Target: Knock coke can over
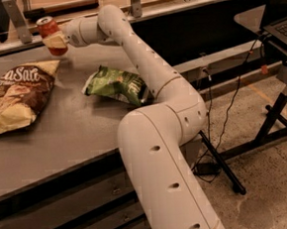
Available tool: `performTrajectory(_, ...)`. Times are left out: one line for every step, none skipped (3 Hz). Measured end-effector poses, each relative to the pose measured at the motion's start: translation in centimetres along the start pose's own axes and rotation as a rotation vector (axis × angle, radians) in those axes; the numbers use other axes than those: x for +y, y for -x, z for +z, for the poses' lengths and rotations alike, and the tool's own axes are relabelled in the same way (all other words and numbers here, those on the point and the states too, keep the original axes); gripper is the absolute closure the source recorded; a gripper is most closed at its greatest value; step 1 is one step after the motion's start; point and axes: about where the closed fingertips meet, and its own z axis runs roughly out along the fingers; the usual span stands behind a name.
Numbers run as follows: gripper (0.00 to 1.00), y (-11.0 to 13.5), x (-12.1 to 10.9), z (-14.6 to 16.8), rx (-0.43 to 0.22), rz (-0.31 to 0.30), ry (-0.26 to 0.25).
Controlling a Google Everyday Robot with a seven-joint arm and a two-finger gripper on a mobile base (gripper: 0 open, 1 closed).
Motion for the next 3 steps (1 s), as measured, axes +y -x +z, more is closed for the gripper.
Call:
performTrajectory(0.9,1.7,0.0,-4.2,0.043,-0.033,0.025)
performTrajectory(1.0,5.6,1.5,-10.4,0.087,-0.051,0.058)
performTrajectory(1.0,9.1,5.2,-16.3,0.156,-0.091,0.112)
